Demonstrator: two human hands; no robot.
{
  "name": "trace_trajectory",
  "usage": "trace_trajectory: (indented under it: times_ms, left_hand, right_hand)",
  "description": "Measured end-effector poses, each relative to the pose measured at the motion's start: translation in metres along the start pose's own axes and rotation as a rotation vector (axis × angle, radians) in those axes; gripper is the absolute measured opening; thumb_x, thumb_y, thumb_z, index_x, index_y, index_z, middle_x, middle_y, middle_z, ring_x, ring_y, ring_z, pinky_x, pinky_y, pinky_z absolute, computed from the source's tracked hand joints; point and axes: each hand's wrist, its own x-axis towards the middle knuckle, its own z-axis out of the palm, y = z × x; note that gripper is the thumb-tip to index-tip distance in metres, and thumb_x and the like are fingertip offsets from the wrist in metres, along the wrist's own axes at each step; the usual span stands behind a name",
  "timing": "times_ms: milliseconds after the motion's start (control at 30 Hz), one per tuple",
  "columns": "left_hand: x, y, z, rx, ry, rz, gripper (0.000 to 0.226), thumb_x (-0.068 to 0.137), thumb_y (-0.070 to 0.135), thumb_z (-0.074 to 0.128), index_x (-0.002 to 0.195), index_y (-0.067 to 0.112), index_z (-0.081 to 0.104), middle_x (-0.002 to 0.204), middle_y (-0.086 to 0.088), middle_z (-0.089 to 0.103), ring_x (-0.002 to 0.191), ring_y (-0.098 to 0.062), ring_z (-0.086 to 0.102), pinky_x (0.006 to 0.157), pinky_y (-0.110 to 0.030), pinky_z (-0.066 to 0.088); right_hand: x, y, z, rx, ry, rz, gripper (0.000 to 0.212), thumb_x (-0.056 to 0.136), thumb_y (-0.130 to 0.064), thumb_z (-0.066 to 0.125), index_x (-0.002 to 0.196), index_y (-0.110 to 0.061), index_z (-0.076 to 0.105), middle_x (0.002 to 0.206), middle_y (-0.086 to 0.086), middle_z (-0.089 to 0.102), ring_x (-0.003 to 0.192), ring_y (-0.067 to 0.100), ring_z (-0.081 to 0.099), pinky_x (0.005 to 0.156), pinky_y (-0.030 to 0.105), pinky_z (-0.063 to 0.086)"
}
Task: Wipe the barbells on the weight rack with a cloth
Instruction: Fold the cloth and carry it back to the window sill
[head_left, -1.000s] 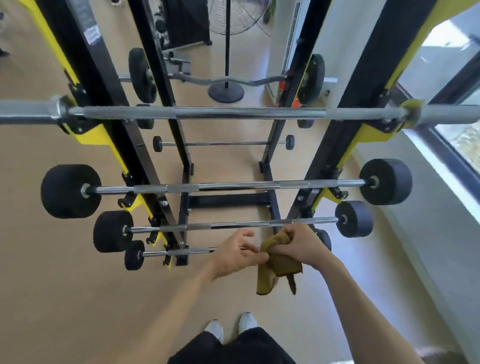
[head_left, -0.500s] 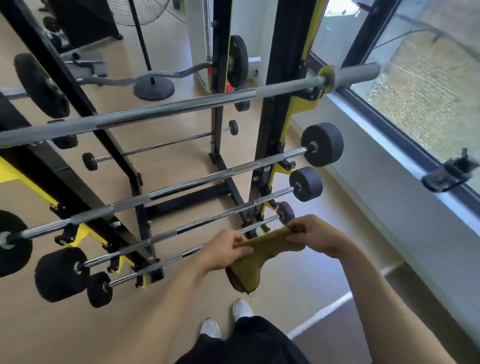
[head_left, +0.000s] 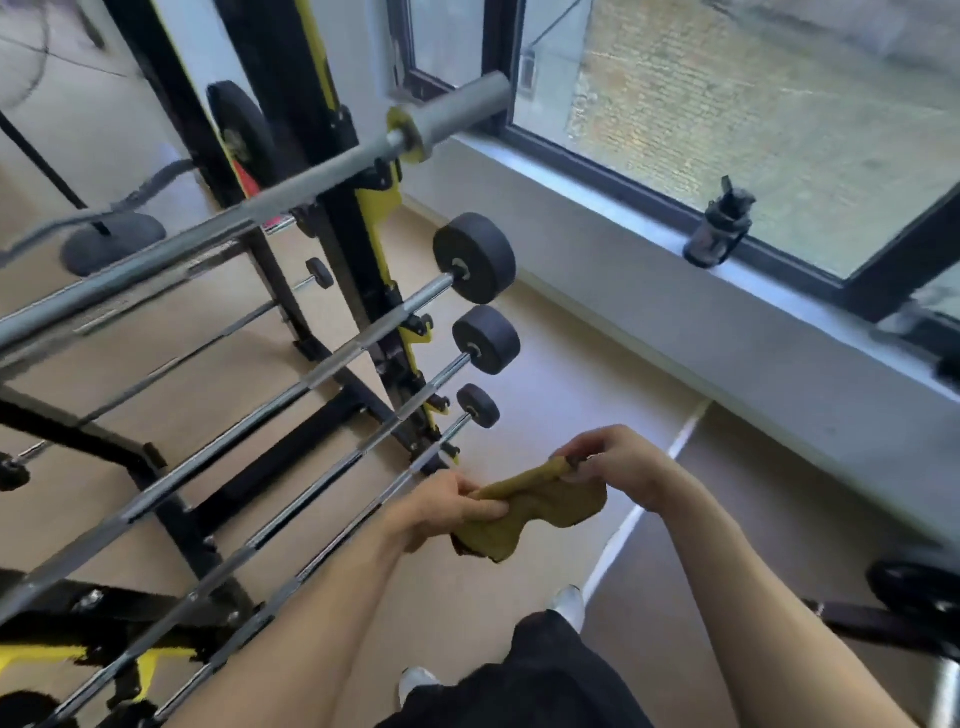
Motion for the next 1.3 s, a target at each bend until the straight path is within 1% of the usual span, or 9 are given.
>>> trace_trajectory:
  times_ms: [100, 233, 333, 467, 633, 767, 933, 1067, 1300]
  left_hand:
    - [0.033, 0.039, 0.035, -0.017, 0.005, 0.015, 0.046, 0.086, 0.053, 0.07, 0.111, 0.013, 0.068, 0.108, -0.005, 0.069, 0.097, -0.02, 0.067, 0.073, -0.028, 0.058]
    - [0.079, 0.105, 0.093, -0.112, 0.018, 0.003, 0.025, 0.097, 0.039, 0.062, 0.097, 0.014, 0.065, 0.102, -0.009, 0.072, 0.094, -0.023, 0.067, 0.092, -0.048, 0.055]
    - [0.118, 0.159, 0.131, -0.426, 0.006, -0.059, 0.037, 0.1, 0.043, 0.053, 0.115, 0.011, 0.065, 0.111, -0.016, 0.072, 0.099, -0.032, 0.067, 0.087, -0.05, 0.056]
    - [0.175, 0.216, 0.17, -0.629, -0.248, -0.087, 0.072, 0.101, 0.06, 0.031, 0.117, -0.001, 0.067, 0.111, -0.026, 0.067, 0.104, -0.036, 0.062, 0.101, -0.053, 0.047]
    - [0.237, 0.267, 0.212, -0.476, -0.218, -0.083, 0.042, 0.099, 0.04, 0.053, 0.113, 0.003, 0.066, 0.101, -0.02, 0.065, 0.083, -0.029, 0.064, 0.066, -0.035, 0.055]
    - [0.292, 0.293, 0.24, -0.421, -0.14, -0.226, 0.033, 0.1, 0.03, 0.057, 0.11, -0.001, 0.066, 0.094, -0.019, 0.068, 0.073, -0.028, 0.068, 0.056, -0.036, 0.056]
    - [0.377, 0.348, 0.263, -0.402, -0.2, -0.238, 0.039, 0.099, 0.033, 0.058, 0.116, -0.003, 0.062, 0.087, -0.018, 0.068, 0.065, -0.027, 0.067, 0.048, -0.032, 0.051]
    - [0.443, 0.42, 0.276, -0.334, -0.404, -0.202, 0.035, 0.104, 0.035, 0.047, 0.106, 0.005, 0.065, 0.074, -0.013, 0.068, 0.06, -0.026, 0.064, 0.047, -0.031, 0.049]
    - [0.567, 0.532, 0.297, -0.064, -0.367, -0.099, 0.027, 0.101, 0.03, 0.057, 0.11, 0.006, 0.066, 0.094, -0.012, 0.069, 0.075, -0.024, 0.066, 0.058, -0.034, 0.056]
  right_hand:
    - [0.009, 0.026, -0.047, 0.066, 0.115, 0.03, 0.017, 0.085, -0.004, 0.068, 0.087, -0.019, 0.076, 0.094, 0.004, 0.072, 0.097, 0.022, 0.064, 0.091, 0.037, 0.055]
    - [0.016, 0.055, -0.114, -0.048, 0.3, -0.029, 0.008, 0.087, -0.02, 0.068, 0.095, -0.022, 0.069, 0.093, -0.003, 0.07, 0.088, 0.016, 0.066, 0.073, 0.027, 0.053]
    - [0.015, 0.071, -0.156, -0.134, 0.455, -0.215, 0.012, 0.089, -0.028, 0.068, 0.102, -0.026, 0.068, 0.09, -0.008, 0.068, 0.076, 0.01, 0.065, 0.064, 0.022, 0.051]
    - [0.014, 0.099, -0.205, -0.268, 0.341, -0.308, 0.022, 0.084, -0.036, 0.073, 0.103, -0.025, 0.069, 0.094, -0.007, 0.062, 0.077, 0.008, 0.06, 0.071, 0.026, 0.051]
    - [0.02, 0.138, -0.255, -0.201, 0.254, -0.237, 0.037, 0.078, -0.047, 0.073, 0.113, -0.035, 0.069, 0.099, -0.008, 0.052, 0.084, 0.006, 0.058, 0.078, 0.023, 0.05]
    - [0.035, 0.156, -0.294, 0.183, 0.332, -0.122, 0.01, 0.083, -0.03, 0.074, 0.087, -0.022, 0.073, 0.083, 0.001, 0.069, 0.068, 0.015, 0.069, 0.067, 0.033, 0.058]
    - [0.09, 0.192, -0.36, 0.404, 0.871, 0.159, 0.01, 0.088, -0.032, 0.073, 0.089, -0.023, 0.067, 0.084, -0.007, 0.068, 0.077, 0.005, 0.063, 0.064, 0.017, 0.049]
    - [0.142, 0.222, -0.423, 0.98, 0.68, 0.339, 0.047, 0.086, -0.039, 0.075, 0.123, -0.017, 0.056, 0.118, 0.007, 0.068, 0.104, 0.023, 0.069, 0.083, 0.04, 0.059]
    - [0.207, 0.239, -0.539, 1.319, 0.67, 0.213, 0.03, 0.093, -0.013, 0.065, 0.122, -0.004, 0.064, 0.117, 0.018, 0.071, 0.108, 0.035, 0.067, 0.088, 0.05, 0.057]
